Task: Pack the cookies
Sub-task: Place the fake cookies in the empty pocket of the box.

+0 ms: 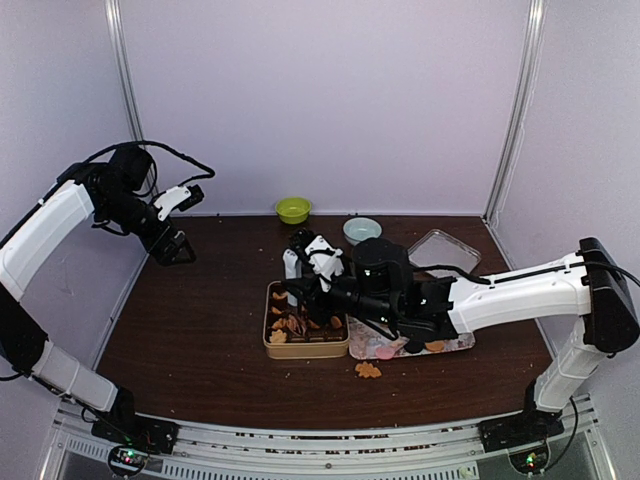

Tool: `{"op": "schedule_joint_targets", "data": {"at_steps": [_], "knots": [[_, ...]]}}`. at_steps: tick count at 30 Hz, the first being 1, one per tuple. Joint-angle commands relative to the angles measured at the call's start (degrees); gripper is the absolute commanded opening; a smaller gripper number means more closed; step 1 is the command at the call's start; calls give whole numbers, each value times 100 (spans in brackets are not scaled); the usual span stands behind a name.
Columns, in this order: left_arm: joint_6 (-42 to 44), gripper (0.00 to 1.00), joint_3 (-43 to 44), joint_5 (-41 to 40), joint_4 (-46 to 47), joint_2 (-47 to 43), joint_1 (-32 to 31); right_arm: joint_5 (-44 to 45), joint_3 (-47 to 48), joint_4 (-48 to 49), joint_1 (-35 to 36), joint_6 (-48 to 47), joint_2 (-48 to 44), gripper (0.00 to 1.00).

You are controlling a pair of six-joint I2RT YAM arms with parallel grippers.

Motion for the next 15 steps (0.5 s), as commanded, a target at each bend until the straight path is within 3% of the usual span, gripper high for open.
{"op": "schedule_joint_targets", "data": {"at_steps": [1,7,15], "knots": [[32,97,-20,102,181,-154,39,98,61,70,11,46,64,27],[47,97,-21,121,176,-154,36,162,88,148,6,112,-48,36],[49,97,-20,146,180,-174,36,225,-8,303,-69,272,-363,32]]}}
